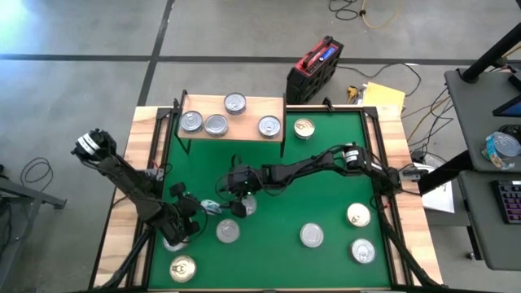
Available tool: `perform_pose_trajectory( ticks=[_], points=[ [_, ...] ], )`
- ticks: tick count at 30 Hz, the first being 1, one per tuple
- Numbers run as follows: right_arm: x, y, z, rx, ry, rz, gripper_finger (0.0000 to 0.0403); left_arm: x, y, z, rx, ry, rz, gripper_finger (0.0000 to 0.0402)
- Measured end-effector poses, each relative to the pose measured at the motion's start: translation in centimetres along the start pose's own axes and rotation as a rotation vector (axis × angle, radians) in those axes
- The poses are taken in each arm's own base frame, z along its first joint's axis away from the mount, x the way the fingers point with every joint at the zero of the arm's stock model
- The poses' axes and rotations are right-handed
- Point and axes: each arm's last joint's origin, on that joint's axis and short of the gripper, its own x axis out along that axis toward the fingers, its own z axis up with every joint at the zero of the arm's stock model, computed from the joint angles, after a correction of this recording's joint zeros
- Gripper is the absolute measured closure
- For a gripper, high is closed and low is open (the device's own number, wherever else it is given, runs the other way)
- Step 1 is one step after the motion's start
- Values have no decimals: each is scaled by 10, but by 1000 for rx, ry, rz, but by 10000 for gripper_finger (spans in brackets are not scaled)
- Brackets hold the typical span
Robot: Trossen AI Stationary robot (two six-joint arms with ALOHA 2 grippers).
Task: Stack canned seafood by type on shelf
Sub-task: Stack the center light blue tuna can on top of the light blue tuna can on the shelf
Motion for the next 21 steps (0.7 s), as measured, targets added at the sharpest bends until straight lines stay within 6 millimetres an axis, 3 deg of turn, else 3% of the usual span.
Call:
perform_pose_trajectory(
  ticks=[9,16,21],
  points=[
    [-9,2,5,47,52,-9,92,-1,-3,3,-11,-31,-11,401],
    [-9,24,8,33,52,9,77,-1,-5,5,-32,-56,-29,401],
    [-7,27,6,27,48,-17,85,-1,-6,5,-35,-67,-34,401]
  ],
)
